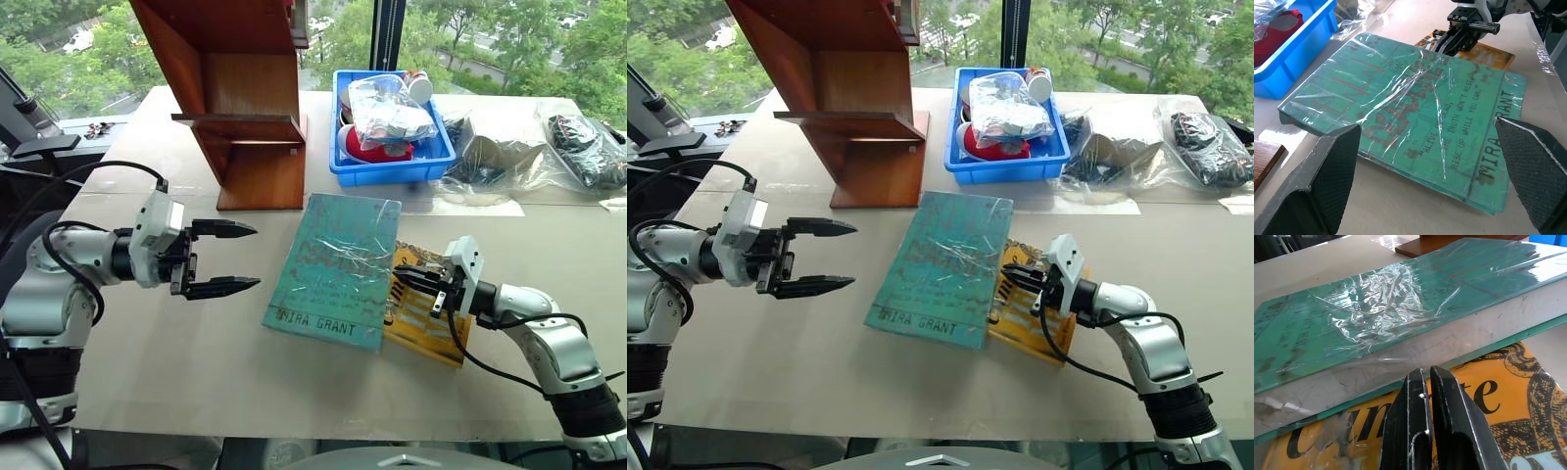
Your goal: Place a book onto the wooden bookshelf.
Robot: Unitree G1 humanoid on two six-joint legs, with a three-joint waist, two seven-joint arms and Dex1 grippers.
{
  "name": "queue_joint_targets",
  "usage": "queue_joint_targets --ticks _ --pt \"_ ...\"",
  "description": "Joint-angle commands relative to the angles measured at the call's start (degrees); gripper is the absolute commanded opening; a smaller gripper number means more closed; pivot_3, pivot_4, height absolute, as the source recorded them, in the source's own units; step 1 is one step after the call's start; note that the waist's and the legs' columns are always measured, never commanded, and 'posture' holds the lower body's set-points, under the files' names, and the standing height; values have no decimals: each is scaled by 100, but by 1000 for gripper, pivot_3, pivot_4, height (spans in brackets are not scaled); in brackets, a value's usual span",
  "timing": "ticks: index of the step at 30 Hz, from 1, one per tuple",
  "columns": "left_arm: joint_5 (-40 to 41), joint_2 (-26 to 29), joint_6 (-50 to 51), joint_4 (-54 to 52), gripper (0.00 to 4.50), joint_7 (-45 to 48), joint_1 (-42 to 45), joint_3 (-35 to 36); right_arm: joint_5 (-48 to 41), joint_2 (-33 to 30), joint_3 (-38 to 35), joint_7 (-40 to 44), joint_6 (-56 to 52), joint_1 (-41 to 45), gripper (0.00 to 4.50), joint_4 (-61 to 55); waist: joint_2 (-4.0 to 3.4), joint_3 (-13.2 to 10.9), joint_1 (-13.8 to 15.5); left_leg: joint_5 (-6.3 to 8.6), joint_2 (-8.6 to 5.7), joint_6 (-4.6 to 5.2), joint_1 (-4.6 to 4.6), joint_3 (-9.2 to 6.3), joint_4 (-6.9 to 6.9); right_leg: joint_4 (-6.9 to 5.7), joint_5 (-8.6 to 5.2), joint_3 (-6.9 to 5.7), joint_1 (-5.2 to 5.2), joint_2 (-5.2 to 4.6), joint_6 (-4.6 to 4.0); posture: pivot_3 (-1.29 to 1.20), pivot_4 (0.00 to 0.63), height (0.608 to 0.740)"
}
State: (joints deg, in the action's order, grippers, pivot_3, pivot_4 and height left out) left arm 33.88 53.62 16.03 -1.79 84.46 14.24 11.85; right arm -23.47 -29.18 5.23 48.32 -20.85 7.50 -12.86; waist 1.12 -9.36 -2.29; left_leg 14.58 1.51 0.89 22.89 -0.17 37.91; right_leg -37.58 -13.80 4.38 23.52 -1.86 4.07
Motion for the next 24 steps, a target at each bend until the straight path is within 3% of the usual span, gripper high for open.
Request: queue_joint_targets --ticks 1,2,5,6,9,10,11,14,24 --pt "142 89 371 -220 4500 -265 -146 198 -366 -298 -642 233 87 -199 14 -300 2 -1 7 0 0 0 0 -1 4 -3 0 0 0 0 0 0 150 740" --pt "186 68 577 -245 4500 -424 -201 212 -554 -397 -828 337 34 -283 14 -417 3 -2 18 0 0 0 0 -2 6 -5 0 0 0 0 0 0 150 740" --pt "766 -62 1845 -382 4500 -1123 -239 325 -1176 -853 -1403 732 -240 -581 758 -857 7 -6 14 0 1 0 4 -8 17 -12 0 -2 -1 0 1 0 150 740" --pt "942 -84 2213 -424 4500 -1295 -241 348 -1383 -998 -1583 830 -350 -677 1374 -985 8 -8 12 0 2 0 3 -9 21 -15 0 -3 -2 1 1 0 150 740" --pt "1402 17 3486 -460 4500 -1675 -261 223 -1855 -1426 -2121 1029 -679 -987 2394 -1326 13 -10 9 0 2 1 2 -11 31 -17 -1 -6 -7 1 3 0 150 740" --pt "1559 87 3867 -487 4500 -1677 -285 131 -1954 -1537 -2264 1050 -761 -1049 2936 -1404 14 -11 8 0 3 1 2 -12 32 -18 -1 -6 -7 1 3 0 150 740" --pt "1726 96 4221 -513 4500 -1709 -303 56 -2078 -1661 -2420 1083 -858 -1114 3123 -1497 22 -14 -4 0 2 1 2 -12 34 -19 -1 -6 -8 2 3 0 150 740" --pt "1853 -103 4993 -284 4500 -1968 -168 -242 -2310 -1977 -2808 1128 -1054 -1318 4483 -1771 25 -18 -2 0 3 1 -3 -10 38 -22 -2 -4 -8 3 3 0 150 740" --pt "1591 -897 6233 1941 4500 -1655 1415 -1374 -3285 -2128 -3159 541 -1735 -1452 4483 -2607 38 -16 55 0 -6 1 0 -24 43 -24 -1 -8 -11 6 1 0 150 740"
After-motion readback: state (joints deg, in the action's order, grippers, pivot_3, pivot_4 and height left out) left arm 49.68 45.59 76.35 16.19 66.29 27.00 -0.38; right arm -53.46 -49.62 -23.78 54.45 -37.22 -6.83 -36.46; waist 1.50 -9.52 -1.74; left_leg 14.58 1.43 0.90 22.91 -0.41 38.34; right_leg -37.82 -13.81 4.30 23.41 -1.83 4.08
